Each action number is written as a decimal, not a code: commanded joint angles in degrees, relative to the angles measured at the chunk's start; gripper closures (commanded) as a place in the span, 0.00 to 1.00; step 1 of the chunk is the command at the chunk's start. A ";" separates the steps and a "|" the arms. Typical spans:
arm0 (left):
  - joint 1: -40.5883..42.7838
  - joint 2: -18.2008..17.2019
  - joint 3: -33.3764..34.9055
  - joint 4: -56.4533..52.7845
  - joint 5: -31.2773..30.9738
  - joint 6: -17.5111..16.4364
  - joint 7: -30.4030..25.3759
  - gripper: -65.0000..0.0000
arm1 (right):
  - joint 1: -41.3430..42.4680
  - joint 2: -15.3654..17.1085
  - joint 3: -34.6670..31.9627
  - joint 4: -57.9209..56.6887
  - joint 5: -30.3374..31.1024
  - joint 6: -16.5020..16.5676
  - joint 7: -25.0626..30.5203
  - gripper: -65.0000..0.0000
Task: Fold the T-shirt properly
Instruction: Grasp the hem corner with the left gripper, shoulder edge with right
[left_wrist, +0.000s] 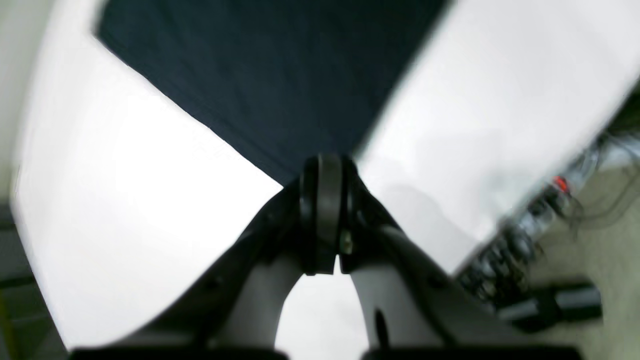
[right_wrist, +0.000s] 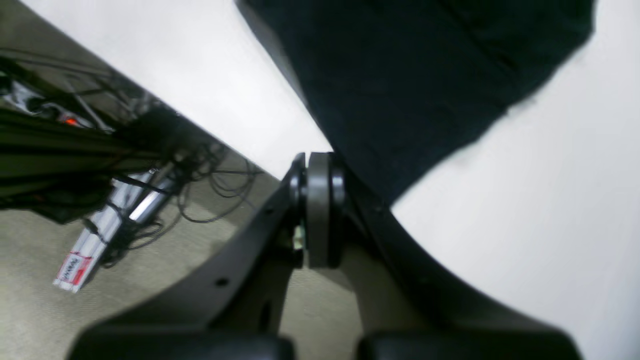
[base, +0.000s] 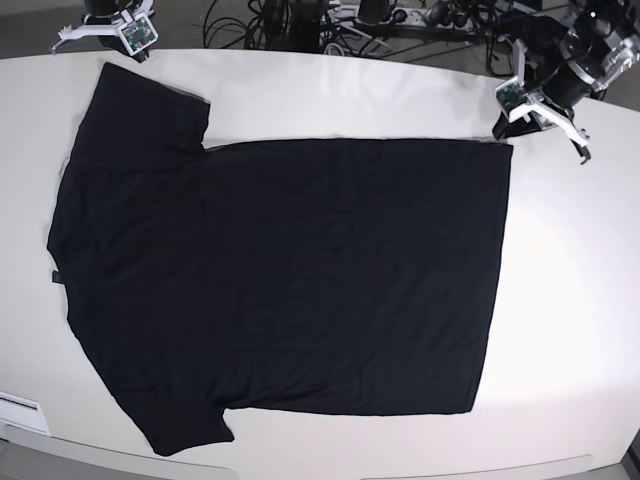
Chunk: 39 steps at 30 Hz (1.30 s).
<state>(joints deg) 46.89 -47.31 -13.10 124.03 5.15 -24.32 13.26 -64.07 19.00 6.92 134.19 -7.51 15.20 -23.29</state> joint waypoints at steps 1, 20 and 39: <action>-0.72 -1.16 -0.42 -0.55 0.28 -0.83 -3.15 1.00 | -0.44 0.20 0.22 0.81 0.17 1.07 1.77 1.00; -14.47 -17.14 17.25 -9.35 5.51 -4.42 -5.86 0.35 | 2.01 0.22 0.22 0.81 0.02 -0.42 1.99 0.53; -36.24 -18.67 47.01 -21.77 16.20 0.83 -8.74 0.36 | 2.01 0.22 0.22 0.81 0.20 -0.90 1.49 0.53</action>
<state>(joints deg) 9.98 -65.34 33.23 103.44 19.46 -20.71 0.82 -61.30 18.90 6.90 134.19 -7.51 14.92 -22.92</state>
